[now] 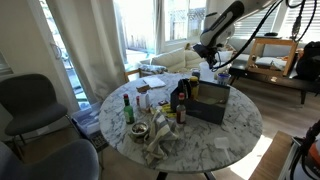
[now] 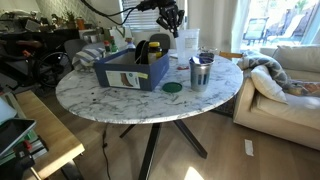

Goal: Pour the car out of the clear cup and into the box

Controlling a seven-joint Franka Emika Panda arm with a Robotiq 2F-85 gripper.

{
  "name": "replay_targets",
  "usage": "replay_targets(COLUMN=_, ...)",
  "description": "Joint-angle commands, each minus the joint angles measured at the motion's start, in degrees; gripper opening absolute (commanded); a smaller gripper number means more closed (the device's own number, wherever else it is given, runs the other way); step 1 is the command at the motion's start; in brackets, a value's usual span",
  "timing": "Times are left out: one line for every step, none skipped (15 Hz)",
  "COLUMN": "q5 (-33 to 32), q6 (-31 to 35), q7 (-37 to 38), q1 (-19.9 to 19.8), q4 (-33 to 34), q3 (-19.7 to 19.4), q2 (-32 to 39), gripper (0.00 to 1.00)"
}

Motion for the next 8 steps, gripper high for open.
replay_targets(q5=3.1, q6=3.84, q7=3.78, q1=0.63, q4=-2.72, q3=-0.83, q2=0.83, gripper=0.01)
replay_targets(q5=3.56, q6=4.24, q7=5.24, q1=0.79, q4=-3.08, q3=-1.04, q2=1.14, gripper=0.01)
replay_targets(q5=4.08, q6=4.54, q7=6.46, q1=0.9, q4=-3.35, q3=-1.22, q2=1.4, gripper=0.01)
replay_targets(q5=4.59, q6=5.08, q7=7.47, q1=0.91, q4=-3.58, q3=-1.31, q2=1.67, gripper=0.01)
replay_targets(q5=4.84, q6=5.48, q7=8.07, q1=0.9, q4=-3.75, q3=-1.43, q2=1.89, gripper=0.01)
replay_targets(q5=4.8, q6=6.24, q7=8.43, q1=0.88, q4=-4.03, q3=-1.56, q2=2.19, gripper=0.01)
replay_targets(q5=5.02, q6=6.97, q7=8.55, q1=0.77, q4=-4.23, q3=-1.53, q2=2.37, gripper=0.01)
replay_targets(q5=5.4, q6=7.69, q7=8.06, q1=0.58, q4=-4.38, q3=-1.4, q2=2.53, gripper=0.01)
